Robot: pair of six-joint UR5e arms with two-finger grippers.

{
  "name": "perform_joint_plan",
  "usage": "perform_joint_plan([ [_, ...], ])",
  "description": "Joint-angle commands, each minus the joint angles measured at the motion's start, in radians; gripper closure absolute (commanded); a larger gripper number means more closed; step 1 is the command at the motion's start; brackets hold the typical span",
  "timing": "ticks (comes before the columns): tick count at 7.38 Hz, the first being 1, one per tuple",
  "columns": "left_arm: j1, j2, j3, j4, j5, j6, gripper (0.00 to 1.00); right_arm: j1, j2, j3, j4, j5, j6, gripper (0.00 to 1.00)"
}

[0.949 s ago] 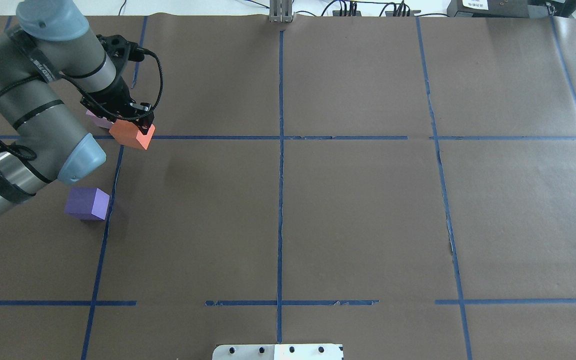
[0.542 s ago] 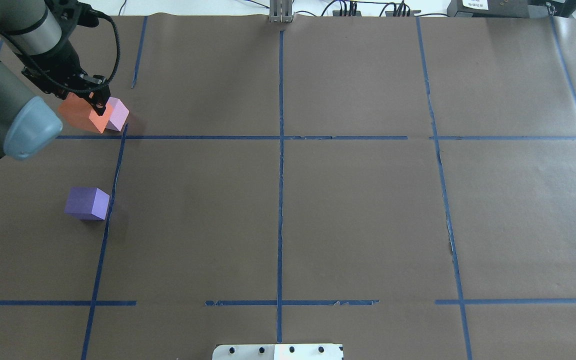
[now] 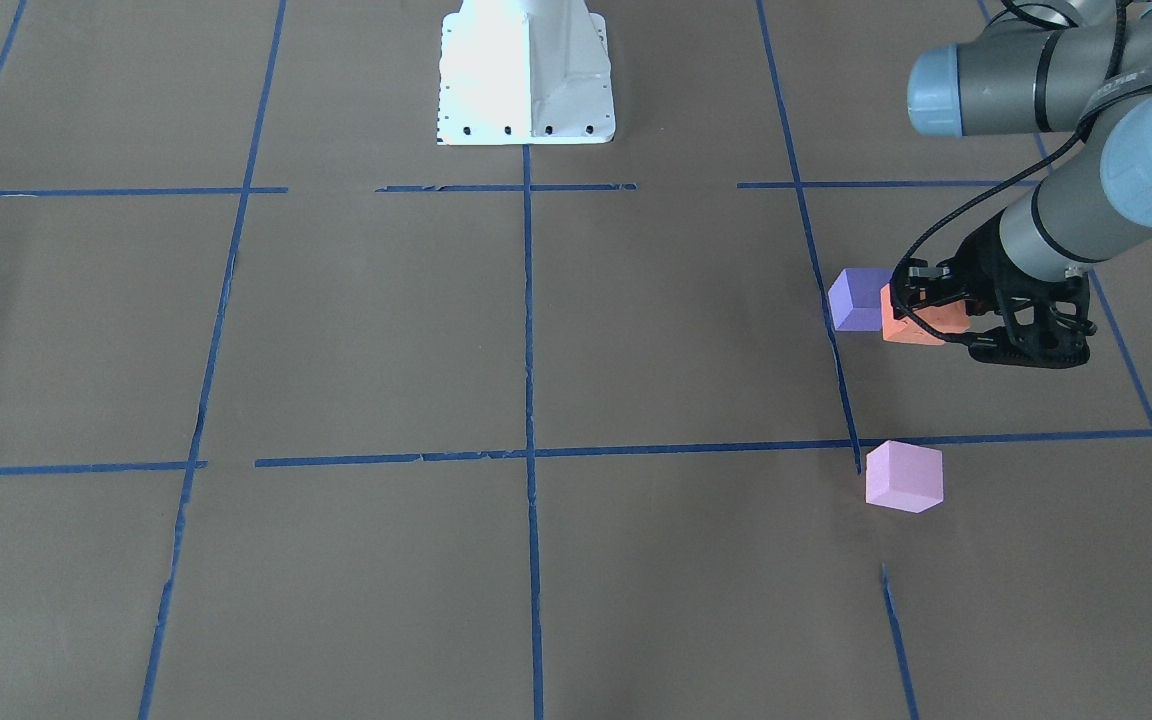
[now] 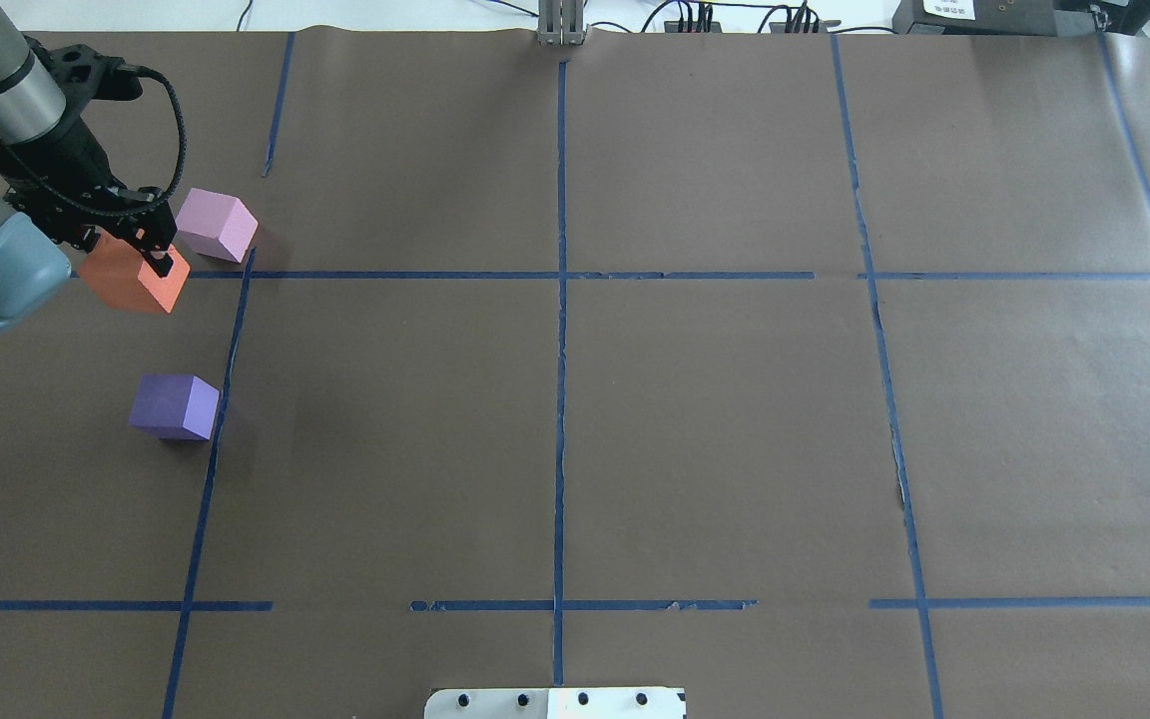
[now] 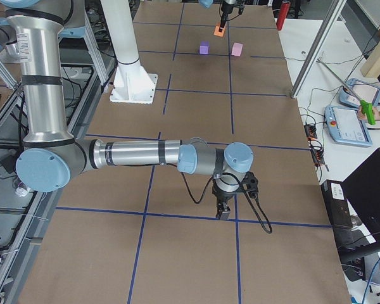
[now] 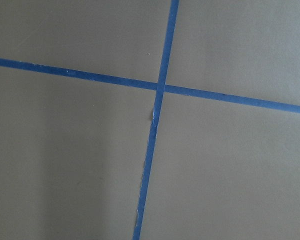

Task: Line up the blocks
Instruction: 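Lift the orange cube with the left gripper toward the pink cube, then lower the orange cube between the pink and purple cubes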

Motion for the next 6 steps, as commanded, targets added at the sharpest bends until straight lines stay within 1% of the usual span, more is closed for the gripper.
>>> perform_joint_plan([
  [1, 0.003, 0.003, 0.1, -0.155, -0.014, -0.07, 0.97, 0.0, 0.0, 0.001, 0.0, 0.0, 0.001, 0.0],
  [2, 0.006, 0.003, 0.155, -0.242, -0.014, -0.108, 0.97, 0.0, 0.0, 0.0, 0.0, 0.0, 0.001, 0.0],
  [3, 0.008, 0.005, 0.189, -0.304, -0.011, -0.133, 0.97, 0.0, 0.0, 0.0, 0.0, 0.0, 0.001, 0.0],
  [6, 0.021, 0.005, 0.274, -0.436, -0.003, -0.179, 0.97, 0.0, 0.0, 0.001, 0.0, 0.0, 0.001, 0.0],
])
